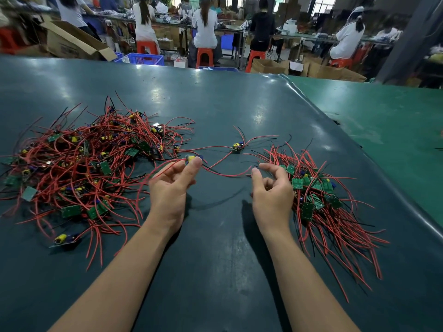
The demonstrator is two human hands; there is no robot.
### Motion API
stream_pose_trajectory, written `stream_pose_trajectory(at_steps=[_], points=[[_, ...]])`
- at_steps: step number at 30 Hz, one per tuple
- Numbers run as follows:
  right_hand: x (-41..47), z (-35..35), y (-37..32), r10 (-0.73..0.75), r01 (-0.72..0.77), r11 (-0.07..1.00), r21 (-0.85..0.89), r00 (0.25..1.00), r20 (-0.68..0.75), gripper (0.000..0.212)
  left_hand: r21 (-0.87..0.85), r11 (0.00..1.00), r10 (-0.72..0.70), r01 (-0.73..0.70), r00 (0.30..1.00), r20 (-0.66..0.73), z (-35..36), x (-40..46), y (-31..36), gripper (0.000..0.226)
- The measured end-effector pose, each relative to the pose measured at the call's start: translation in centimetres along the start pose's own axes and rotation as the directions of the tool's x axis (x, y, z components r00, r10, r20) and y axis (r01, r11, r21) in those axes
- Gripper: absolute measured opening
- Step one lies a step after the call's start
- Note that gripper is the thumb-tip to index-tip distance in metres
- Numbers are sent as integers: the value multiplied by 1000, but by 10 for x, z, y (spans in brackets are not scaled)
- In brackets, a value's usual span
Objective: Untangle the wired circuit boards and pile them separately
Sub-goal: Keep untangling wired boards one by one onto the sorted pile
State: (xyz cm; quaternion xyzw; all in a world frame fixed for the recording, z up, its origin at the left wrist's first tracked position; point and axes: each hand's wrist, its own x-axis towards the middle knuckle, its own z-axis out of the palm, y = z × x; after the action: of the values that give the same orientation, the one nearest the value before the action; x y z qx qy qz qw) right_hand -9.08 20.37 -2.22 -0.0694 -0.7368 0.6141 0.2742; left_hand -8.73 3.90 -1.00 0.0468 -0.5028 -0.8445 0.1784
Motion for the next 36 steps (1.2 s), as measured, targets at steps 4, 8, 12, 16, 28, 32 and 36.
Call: stream_pose_trajectory(at_steps=[4, 8, 12, 16, 28, 32, 36], points=[[2, -2, -4, 49, -49, 999, 2, 999, -9, 17, -86, 996, 41, -36, 997, 61, -1, 1, 1, 35], [-2, -4, -13, 174, -216, 947, 236, 967, 187, 11, -110, 992, -42, 66, 977, 210, 2, -6, 4, 15], [-10, 0, -20, 216, -458, 822, 339, 801, 558, 24, 40, 990, -142, 136, 932, 333, 5, -13, 3, 29], [-10, 0, -20, 203, -472, 814, 339, 777, 596, 14, 102, 952, -305, 288, 873, 380, 6, -15, 2, 35], [-10, -4, -24, 244, -600, 745, 291, 652, 718, 22, 35, 949, -302, 312, 875, 378, 6, -13, 5, 14], [-7, -9, -24, 243, -623, 721, 305, 639, 730, 16, 63, 958, -281, 281, 860, 427, 7, -15, 5, 5], [-6, -10, -26, 175, -594, 712, 374, 666, 725, 23, 157, 951, -307, 266, 877, 371, 8, -17, 4, 16]])
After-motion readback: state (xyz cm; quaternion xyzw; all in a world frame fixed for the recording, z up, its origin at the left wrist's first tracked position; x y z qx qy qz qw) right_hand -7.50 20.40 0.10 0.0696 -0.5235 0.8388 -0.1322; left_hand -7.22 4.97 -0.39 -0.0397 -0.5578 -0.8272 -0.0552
